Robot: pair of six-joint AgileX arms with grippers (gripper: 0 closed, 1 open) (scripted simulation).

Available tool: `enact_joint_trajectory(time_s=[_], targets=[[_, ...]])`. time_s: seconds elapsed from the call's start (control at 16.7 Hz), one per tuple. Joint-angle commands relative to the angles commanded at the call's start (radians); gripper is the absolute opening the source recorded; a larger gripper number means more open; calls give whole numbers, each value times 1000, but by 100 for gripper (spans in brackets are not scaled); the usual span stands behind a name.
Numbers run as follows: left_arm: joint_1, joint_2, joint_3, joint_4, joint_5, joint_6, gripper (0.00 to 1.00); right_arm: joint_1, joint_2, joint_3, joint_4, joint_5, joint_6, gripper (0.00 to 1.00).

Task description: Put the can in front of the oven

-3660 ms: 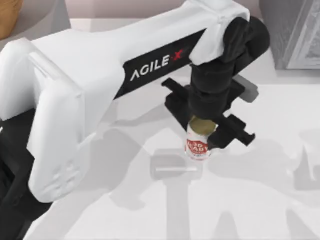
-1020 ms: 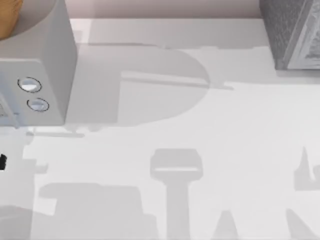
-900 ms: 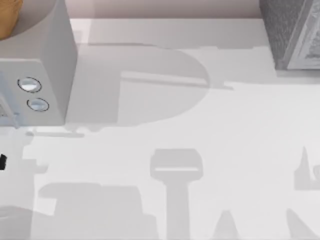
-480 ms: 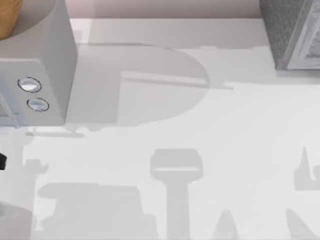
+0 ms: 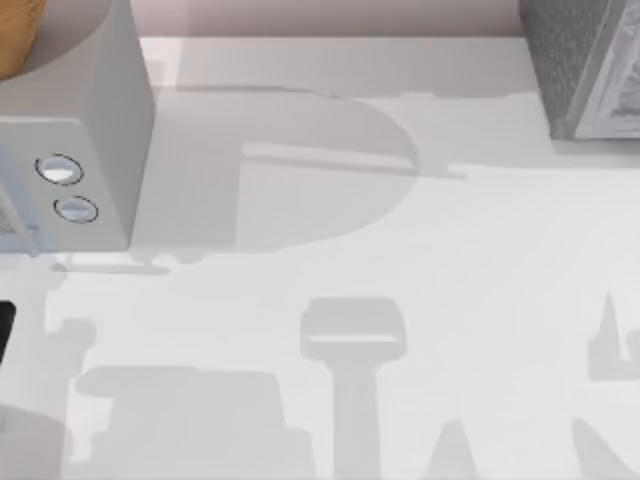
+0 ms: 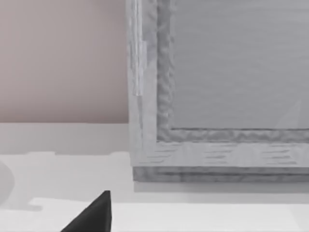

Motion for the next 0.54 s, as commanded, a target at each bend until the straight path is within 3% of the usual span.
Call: enact_joint_trajectory(time_s=[0.54], targets=[[-3, -26, 139, -165, 0, -3, 100, 0, 0, 0, 0, 0, 0, 100]])
